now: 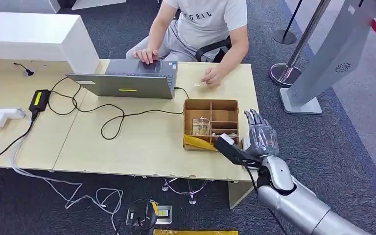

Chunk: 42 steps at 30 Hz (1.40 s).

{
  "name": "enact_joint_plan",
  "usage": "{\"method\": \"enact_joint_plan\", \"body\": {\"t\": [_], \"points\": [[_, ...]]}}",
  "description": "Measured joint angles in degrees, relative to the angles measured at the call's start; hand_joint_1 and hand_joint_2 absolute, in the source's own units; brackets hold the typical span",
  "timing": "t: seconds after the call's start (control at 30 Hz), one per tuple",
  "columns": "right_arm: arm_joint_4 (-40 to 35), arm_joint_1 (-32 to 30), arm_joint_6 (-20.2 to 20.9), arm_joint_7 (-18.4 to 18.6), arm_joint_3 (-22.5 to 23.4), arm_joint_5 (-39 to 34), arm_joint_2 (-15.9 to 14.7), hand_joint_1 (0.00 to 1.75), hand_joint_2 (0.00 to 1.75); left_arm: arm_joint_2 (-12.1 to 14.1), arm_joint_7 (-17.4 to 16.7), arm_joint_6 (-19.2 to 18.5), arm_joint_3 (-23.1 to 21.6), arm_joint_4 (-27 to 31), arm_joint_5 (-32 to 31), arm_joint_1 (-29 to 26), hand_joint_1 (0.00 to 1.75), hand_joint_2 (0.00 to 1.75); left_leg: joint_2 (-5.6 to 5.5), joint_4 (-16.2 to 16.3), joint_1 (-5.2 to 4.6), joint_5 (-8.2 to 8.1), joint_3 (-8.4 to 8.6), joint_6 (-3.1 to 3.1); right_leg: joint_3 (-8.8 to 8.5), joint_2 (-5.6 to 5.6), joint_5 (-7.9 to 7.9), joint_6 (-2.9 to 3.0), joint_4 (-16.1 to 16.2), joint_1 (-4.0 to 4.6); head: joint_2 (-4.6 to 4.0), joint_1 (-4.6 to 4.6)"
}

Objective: Pass the card to the sensor for recognition and then transmit it.

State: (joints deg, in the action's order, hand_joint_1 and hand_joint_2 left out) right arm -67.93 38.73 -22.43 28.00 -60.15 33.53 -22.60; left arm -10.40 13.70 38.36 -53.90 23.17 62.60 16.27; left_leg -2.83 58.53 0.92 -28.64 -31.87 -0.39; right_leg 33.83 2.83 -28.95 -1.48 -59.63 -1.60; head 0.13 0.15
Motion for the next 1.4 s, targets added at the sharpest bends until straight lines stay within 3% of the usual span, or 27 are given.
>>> {"method": "enact_joint_plan", "body": {"t": [0.4, 0.97, 1.27, 1.3, 1.33, 1.37, 1.4], "points": [[1.55, -0.63, -0.26, -1.49, -0.02, 4.31, 3.41, 0.00, 1.75, 0.09, -0.33, 0.00, -0.09, 0.15, -0.98, -0.16, 0.00, 0.00, 0.00, -0.01, 0.02, 0.00, -0.01, 0.00, 0.01, 0.01, 0.00, 0.00, 0.00, 0.01, 0.00, 0.00], [9.97, 0.93, -0.20, -5.01, 0.07, 3.91, 9.03, 0.00, 1.75, 0.13, -1.75, -0.02, -0.31, 0.96, 0.04, 0.32, 0.00, 0.00, -0.01, 0.00, 0.02, 0.00, -0.01, 0.00, 0.01, 0.00, 0.00, 0.00, 0.00, 0.01, 0.00, 0.00], [13.81, 1.90, -0.20, -5.51, 0.09, 3.63, 10.36, 0.00, 1.75, 0.24, -1.75, -0.02, -1.25, 0.96, 1.09, 0.50, 0.00, 0.00, 0.00, 0.00, 0.02, 0.00, -0.01, 0.00, 0.01, 0.00, 0.00, 0.00, 0.00, 0.01, 0.00, 0.02], [14.18, 2.03, -0.24, -5.90, 0.09, 3.63, 10.41, 0.61, 1.75, 0.26, -1.75, -0.02, -1.27, 0.96, 1.35, 0.51, 0.00, 0.00, 0.00, 0.00, 0.02, 0.00, -0.01, 0.00, 0.01, 0.00, 0.00, 0.00, 0.00, 0.01, 0.00, 0.00], [14.58, 2.20, -0.28, -6.12, 0.09, 3.61, 10.43, 0.61, 1.75, 0.28, -1.75, -0.02, -1.33, 0.96, 1.64, 0.54, 0.00, 0.00, -0.01, 0.00, 0.02, 0.00, -0.01, 0.00, 0.01, 0.00, 0.00, 0.00, 0.00, 0.01, 0.00, 0.02], [15.01, 2.32, -0.31, -6.25, 0.11, 3.61, 10.51, 1.47, 1.75, 0.28, -1.77, -0.06, -1.42, 0.96, 1.73, 0.56, 0.00, 0.00, -0.01, -0.01, 0.02, 0.00, -0.01, 0.00, 0.01, -0.01, 0.00, 0.00, 0.00, 0.01, 0.00, 0.02], [15.50, 2.43, -0.37, -6.12, 0.13, 3.70, 10.62, 1.75, 1.75, 0.33, -2.12, -0.40, -1.60, 0.96, 1.62, 0.55, 0.00, 0.00, -0.01, -0.01, 0.02, 0.00, -0.02, 0.00, 0.01, -0.01, 0.00, 0.00, 0.00, 0.02, 0.00, 0.02]]}}
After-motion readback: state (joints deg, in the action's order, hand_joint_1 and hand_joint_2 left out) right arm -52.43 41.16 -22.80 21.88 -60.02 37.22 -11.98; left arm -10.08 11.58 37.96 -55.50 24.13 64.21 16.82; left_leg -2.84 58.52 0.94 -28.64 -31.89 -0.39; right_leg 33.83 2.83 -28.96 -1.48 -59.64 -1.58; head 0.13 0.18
